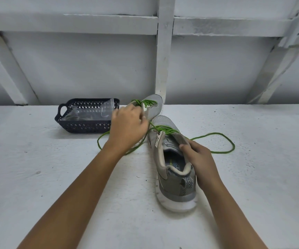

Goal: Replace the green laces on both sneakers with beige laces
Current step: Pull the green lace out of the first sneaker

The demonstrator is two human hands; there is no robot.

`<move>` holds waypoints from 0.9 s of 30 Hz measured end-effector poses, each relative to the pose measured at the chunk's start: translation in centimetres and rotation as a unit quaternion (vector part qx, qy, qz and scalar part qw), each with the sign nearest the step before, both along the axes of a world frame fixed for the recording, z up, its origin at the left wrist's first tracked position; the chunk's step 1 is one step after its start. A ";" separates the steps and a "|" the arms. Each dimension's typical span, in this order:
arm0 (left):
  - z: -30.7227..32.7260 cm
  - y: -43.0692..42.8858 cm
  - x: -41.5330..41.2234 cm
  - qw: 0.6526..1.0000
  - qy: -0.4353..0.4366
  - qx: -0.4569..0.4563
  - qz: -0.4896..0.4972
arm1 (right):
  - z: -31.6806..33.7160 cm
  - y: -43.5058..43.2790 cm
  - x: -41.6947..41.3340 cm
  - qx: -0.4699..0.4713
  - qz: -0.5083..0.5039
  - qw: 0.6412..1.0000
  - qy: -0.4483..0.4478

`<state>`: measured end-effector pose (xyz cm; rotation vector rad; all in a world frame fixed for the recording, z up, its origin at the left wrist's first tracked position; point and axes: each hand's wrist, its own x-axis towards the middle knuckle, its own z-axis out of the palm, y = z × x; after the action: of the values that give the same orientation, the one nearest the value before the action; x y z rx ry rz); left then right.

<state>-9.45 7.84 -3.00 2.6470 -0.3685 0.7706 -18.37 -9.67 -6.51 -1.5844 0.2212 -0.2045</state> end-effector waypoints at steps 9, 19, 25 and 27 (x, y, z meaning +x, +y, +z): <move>-1.0 -0.1 -0.6 0.991 -0.055 0.112 -0.038 | 0.0 0.0 0.0 -0.004 0.006 1.000 -0.002; -1.9 -0.5 -0.7 0.990 -0.082 0.109 -0.045 | -0.1 -0.1 0.0 -0.006 0.007 1.000 0.002; -0.5 2.2 -2.0 0.997 0.032 0.004 -0.066 | -0.3 -0.3 0.2 -0.015 0.008 1.000 0.004; -0.4 2.9 -2.8 0.992 0.096 -0.016 -0.078 | -0.3 -0.5 0.3 -0.033 0.018 0.999 0.011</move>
<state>-12.28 10.79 -3.36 2.5963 -0.4985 0.4646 -18.10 -10.17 -6.84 -1.6549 0.2037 -0.1673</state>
